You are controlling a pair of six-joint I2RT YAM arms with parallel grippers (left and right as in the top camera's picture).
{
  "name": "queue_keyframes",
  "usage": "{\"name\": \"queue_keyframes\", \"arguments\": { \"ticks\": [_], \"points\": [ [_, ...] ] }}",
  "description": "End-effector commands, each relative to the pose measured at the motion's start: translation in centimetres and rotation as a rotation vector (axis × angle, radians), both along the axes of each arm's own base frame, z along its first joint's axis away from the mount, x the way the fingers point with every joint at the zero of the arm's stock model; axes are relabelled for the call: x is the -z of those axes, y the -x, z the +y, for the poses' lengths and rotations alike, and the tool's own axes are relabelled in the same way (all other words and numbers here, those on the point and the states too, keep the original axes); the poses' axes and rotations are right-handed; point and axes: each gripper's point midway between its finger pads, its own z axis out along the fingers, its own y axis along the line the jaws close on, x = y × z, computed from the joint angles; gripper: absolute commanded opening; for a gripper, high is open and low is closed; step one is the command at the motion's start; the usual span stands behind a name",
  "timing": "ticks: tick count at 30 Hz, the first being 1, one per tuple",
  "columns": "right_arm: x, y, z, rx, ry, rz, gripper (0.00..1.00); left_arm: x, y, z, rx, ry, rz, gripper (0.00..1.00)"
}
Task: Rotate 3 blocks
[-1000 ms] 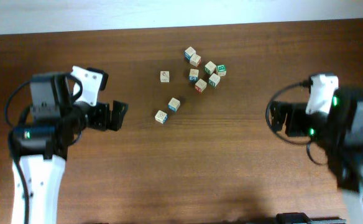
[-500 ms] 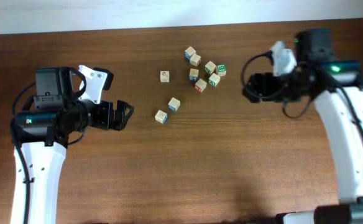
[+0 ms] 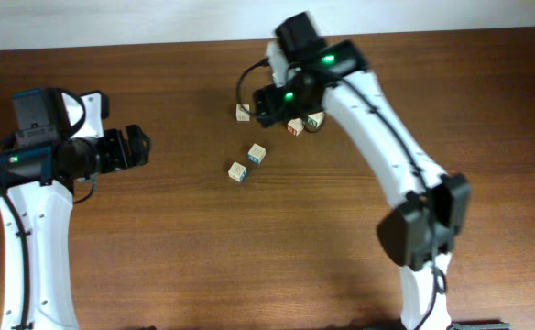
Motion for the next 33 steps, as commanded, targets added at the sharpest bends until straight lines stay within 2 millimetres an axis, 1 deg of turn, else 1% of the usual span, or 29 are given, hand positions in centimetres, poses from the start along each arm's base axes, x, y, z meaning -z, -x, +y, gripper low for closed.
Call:
{"name": "queue_keyframes", "arguments": {
  "ticks": [1,3,6,9,12,13,17,19,22,28,32,33],
  "points": [
    [2.7,-1.1,1.1,0.231,0.008,0.05,0.74,-0.7,-0.2,0.9,-0.053,0.009,-0.013,0.99],
    [4.4,-1.3,1.8,0.366,-0.017,0.102,0.69,-0.8,-0.3,0.9,-0.06,0.015,-0.013,0.99],
    [7.2,-1.1,2.7,0.523,-0.037,0.184,0.68,-0.8,-0.3,0.9,-0.06,0.015,-0.015,0.99],
    [9.6,-0.8,3.1,0.592,-0.026,0.236,0.69,-0.8,-0.3,0.9,-0.06,0.014,-0.015,0.99],
    [11.0,-0.3,3.6,0.627,-0.015,0.267,0.69,-0.8,-0.3,0.9,-0.06,0.014,-0.015,0.99],
    [11.1,-0.2,3.8,0.625,-0.014,0.268,0.69,-0.8,-0.3,0.9,-0.06,0.014,-0.015,0.99],
    [12.8,0.7,4.4,0.633,0.014,0.299,0.69,-0.8,-0.3,0.9,-0.06,0.014,-0.015,0.99],
    [13.4,1.1,4.5,0.636,0.026,0.309,0.69,-0.8,-0.3,0.9,-0.06,0.014,-0.015,0.99],
    [14.2,1.6,4.4,0.651,0.048,0.32,0.66,-0.8,-0.3,0.9,-0.06,0.014,-0.015,0.99],
    [15.3,2.4,3.6,0.658,0.088,0.335,0.58,-0.8,-0.3,0.9,-0.06,0.014,-0.014,0.99],
    [15.4,2.3,3.4,0.651,0.098,0.327,0.49,-0.8,-0.3,0.9,-0.06,0.014,-0.014,0.99],
    [15.4,2.3,3.4,0.634,0.102,0.324,0.45,-0.8,-0.3,0.9,-0.06,0.014,-0.014,0.99]
  ]
}}
